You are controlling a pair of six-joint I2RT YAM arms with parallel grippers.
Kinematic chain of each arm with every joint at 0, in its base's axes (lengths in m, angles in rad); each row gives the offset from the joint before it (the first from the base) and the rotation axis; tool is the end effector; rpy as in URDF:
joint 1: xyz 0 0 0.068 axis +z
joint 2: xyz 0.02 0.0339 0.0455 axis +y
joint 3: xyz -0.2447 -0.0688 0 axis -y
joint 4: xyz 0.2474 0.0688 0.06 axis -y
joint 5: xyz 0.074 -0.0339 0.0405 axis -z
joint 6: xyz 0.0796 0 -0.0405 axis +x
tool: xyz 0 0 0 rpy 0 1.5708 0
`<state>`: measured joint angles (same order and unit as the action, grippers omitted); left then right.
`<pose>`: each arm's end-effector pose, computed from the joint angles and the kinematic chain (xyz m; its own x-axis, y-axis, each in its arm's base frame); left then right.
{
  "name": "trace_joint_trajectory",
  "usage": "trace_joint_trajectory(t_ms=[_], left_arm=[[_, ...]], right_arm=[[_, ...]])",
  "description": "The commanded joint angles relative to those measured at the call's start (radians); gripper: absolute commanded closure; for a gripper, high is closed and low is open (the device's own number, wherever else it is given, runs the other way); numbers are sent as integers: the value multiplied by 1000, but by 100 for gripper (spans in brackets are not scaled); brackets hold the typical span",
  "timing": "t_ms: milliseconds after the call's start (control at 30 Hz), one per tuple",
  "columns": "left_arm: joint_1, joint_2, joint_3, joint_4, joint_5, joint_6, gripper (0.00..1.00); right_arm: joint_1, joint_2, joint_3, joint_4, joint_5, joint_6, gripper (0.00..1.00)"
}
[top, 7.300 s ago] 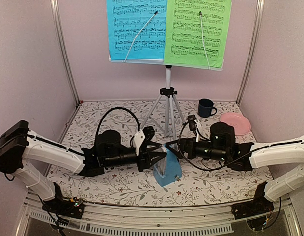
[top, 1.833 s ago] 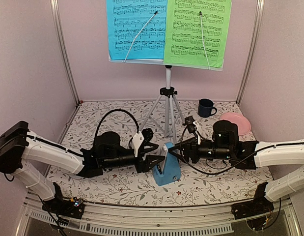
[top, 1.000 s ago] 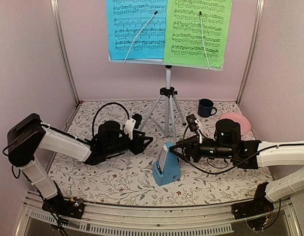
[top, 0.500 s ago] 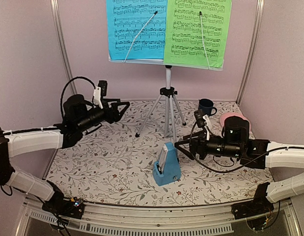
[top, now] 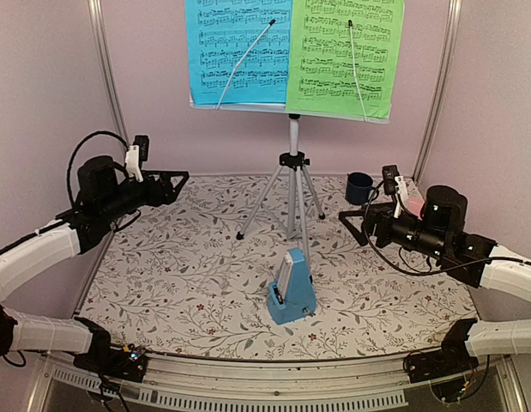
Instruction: Set up the instrument practice props
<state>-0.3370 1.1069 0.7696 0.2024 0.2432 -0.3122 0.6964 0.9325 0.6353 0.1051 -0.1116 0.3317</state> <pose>0.2897 -0.1218 0.2867 -0.2885 -0.2148 -0.9331 0.4807 0.8103 -0.3352 0.2081 0.1855 0.2657 -0.3734 0.1096 -0.9212 -0.6343 0.6944 0.3398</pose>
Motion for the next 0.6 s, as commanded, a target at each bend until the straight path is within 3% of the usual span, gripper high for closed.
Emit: trace_joint_trajectory(t_ms=[0,300,567], left_arm=[[42,-16,-3,-118,-3,-5,1],[65,60,-76,-178,-58,-70,1],[65,149,-146,-195,-92,-151,1]], right_arm=[[-76,-44,-16,-26,-29,0,1],[-258,-4,-175,69,-31,126,1],[-296,71,-260,132,64,225,1]])
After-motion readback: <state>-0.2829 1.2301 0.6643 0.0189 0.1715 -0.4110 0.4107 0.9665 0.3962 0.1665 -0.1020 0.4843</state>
